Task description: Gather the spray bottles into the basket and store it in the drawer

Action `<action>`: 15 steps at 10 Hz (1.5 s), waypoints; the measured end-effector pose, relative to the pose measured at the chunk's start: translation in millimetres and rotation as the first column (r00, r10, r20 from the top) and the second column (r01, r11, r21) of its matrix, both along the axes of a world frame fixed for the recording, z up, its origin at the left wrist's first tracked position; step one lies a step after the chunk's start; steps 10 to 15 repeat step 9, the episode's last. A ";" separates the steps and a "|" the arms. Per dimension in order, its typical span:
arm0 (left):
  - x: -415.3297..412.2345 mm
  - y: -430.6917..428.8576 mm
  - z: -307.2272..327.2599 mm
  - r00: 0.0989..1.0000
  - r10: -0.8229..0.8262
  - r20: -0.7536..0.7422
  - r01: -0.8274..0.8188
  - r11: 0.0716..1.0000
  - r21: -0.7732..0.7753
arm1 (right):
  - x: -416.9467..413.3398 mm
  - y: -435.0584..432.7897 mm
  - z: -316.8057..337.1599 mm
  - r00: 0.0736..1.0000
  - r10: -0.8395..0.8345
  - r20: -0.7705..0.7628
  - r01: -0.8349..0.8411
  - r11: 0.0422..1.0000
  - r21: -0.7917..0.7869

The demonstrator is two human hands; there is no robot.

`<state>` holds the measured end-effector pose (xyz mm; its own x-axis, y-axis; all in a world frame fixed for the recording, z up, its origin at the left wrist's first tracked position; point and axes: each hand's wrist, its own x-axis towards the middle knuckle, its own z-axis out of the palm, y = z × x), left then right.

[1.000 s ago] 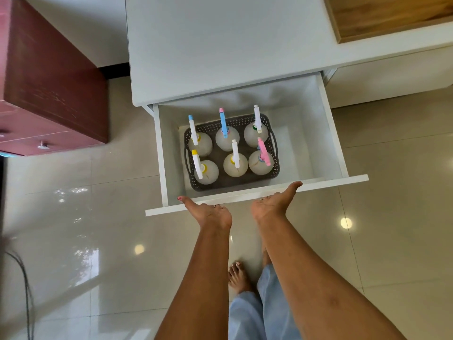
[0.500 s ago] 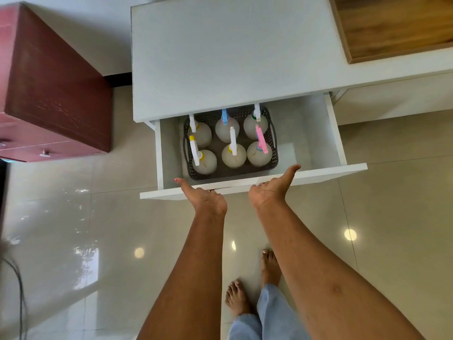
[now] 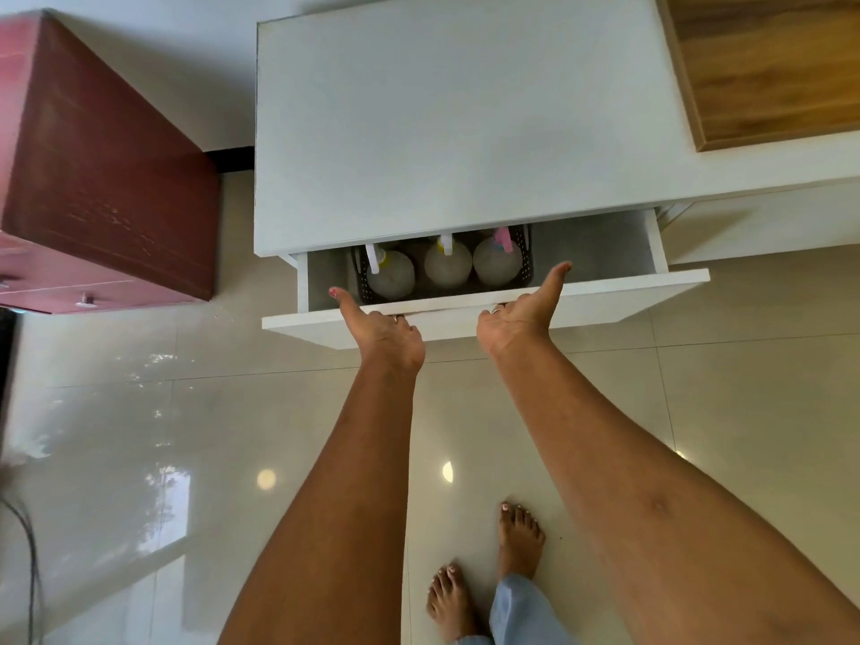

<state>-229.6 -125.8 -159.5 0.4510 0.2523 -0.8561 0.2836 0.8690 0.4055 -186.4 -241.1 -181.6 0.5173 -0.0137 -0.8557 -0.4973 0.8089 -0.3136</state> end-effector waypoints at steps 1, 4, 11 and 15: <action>19.2 6.1 2.6 0.999 -0.040 0.005 0.040 0.999 0.011 | 17.1 1.9 4.9 1.000 0.017 0.016 -0.017 1.000 -0.002; 62.7 18.8 7.2 0.996 -0.053 0.072 0.050 0.998 0.039 | 56.5 10.5 14.4 0.988 0.076 0.133 -0.073 0.997 -0.029; 44.4 19.2 24.4 0.949 -0.303 -0.083 0.311 0.872 0.378 | 55.9 1.9 12.5 0.965 0.201 0.171 -0.178 0.974 -0.137; 44.4 19.2 24.4 0.949 -0.303 -0.083 0.311 0.872 0.378 | 55.9 1.9 12.5 0.965 0.201 0.171 -0.178 0.974 -0.137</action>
